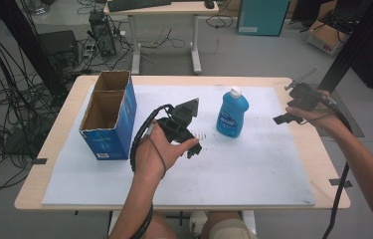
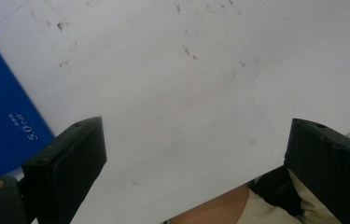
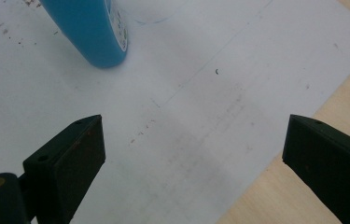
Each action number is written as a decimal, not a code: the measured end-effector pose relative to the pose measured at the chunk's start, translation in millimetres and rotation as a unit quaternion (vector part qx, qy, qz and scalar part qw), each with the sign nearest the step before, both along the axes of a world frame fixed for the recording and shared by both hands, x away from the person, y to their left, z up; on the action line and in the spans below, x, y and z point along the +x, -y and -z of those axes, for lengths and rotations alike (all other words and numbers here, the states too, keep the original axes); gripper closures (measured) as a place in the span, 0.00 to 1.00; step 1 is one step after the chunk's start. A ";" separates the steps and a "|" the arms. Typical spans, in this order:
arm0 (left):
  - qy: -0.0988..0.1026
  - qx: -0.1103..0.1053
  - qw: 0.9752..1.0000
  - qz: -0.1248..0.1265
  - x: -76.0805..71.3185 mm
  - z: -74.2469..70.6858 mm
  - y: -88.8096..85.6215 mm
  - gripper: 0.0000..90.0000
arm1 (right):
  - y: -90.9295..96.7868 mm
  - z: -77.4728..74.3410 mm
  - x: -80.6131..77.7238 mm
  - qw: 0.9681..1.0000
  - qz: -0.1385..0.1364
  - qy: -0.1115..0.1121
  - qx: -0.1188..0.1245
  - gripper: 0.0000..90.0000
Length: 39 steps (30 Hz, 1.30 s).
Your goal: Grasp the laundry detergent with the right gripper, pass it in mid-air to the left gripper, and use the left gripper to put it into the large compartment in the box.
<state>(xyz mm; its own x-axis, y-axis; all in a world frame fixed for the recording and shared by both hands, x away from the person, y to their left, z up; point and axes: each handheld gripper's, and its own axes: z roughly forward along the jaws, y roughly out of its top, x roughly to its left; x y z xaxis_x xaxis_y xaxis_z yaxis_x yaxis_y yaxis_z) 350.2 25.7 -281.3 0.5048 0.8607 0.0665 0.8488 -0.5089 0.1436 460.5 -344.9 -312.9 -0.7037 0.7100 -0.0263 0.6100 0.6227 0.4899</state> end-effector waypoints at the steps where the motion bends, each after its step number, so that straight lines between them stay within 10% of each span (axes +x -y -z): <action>1: -0.002 -0.001 1.000 -0.001 -0.1 0.4 0.2 0.06 | -0.4 2.3 -0.8 1.000 -0.002 0.000 0.002 0.06; 39: -0.005 0.006 1.000 0.002 3.1 2.8 4.6 0.07 | -39.1 60.9 -15.4 0.993 -0.050 0.050 0.091 0.04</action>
<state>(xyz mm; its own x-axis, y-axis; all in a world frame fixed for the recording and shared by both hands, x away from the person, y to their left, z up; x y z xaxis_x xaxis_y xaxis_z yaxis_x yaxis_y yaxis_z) 353.3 21.0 -284.1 0.5088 0.8578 0.0719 0.8479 -0.5139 0.1301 445.1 -305.9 -373.8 -0.7711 0.6363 0.0219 0.4921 0.5738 0.6547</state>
